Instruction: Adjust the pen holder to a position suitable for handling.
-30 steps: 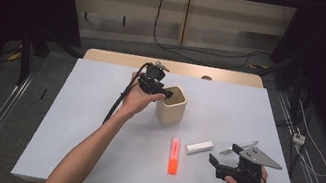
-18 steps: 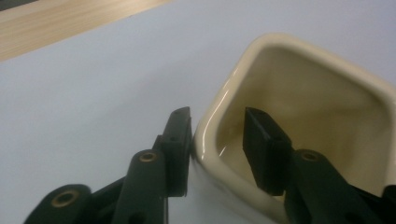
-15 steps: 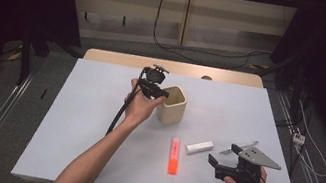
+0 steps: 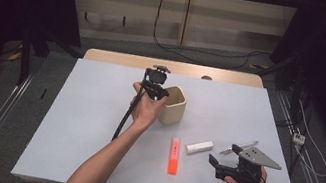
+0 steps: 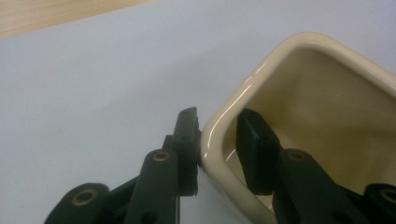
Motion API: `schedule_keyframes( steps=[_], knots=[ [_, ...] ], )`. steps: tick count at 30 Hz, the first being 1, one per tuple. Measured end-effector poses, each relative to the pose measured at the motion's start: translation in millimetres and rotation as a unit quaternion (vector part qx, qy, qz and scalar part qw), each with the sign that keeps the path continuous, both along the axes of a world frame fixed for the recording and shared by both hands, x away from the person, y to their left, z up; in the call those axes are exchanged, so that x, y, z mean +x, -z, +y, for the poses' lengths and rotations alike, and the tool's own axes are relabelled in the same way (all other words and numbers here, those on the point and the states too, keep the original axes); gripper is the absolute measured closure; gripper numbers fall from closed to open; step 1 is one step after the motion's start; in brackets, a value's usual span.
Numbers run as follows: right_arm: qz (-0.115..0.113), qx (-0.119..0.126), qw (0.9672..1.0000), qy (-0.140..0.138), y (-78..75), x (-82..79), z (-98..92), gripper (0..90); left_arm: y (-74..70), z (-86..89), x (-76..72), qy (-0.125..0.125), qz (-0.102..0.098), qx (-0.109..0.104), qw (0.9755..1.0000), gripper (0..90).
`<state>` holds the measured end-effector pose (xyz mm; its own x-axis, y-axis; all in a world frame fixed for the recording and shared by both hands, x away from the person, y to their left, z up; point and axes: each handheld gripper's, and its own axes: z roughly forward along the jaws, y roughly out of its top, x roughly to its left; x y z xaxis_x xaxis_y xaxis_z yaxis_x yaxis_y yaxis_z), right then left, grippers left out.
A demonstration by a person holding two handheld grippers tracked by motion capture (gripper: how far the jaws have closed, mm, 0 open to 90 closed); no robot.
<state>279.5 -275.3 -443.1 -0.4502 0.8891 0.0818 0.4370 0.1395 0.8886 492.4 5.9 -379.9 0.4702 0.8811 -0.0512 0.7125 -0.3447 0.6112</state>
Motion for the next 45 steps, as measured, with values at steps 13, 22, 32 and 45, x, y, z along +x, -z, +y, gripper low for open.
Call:
schedule_keyframes(
  steps=[13,22,32,45],
  knots=[
    [0.0,0.0,1.0,0.002,0.1,0.7,0.4,8.6,-3.4,9.0,10.2,0.074,-0.011,-0.006,0.9972,73.5],
    [0.001,0.0,1.0,0.007,0.5,0.8,-3.0,8.6,-2.6,9.5,24.1,0.159,-0.026,-0.01,0.9869,74.4],
    [0.001,0.002,0.9999,0.014,0.6,0.0,-4.6,8.8,-5.5,9.4,47.2,0.258,-0.029,-0.021,0.9654,76.5],
    [0.003,-0.001,0.9999,0.016,1.1,-0.4,-4.2,8.8,-4.3,3.5,47.1,0.194,0.004,-0.014,0.9808,76.1]
  ],
)
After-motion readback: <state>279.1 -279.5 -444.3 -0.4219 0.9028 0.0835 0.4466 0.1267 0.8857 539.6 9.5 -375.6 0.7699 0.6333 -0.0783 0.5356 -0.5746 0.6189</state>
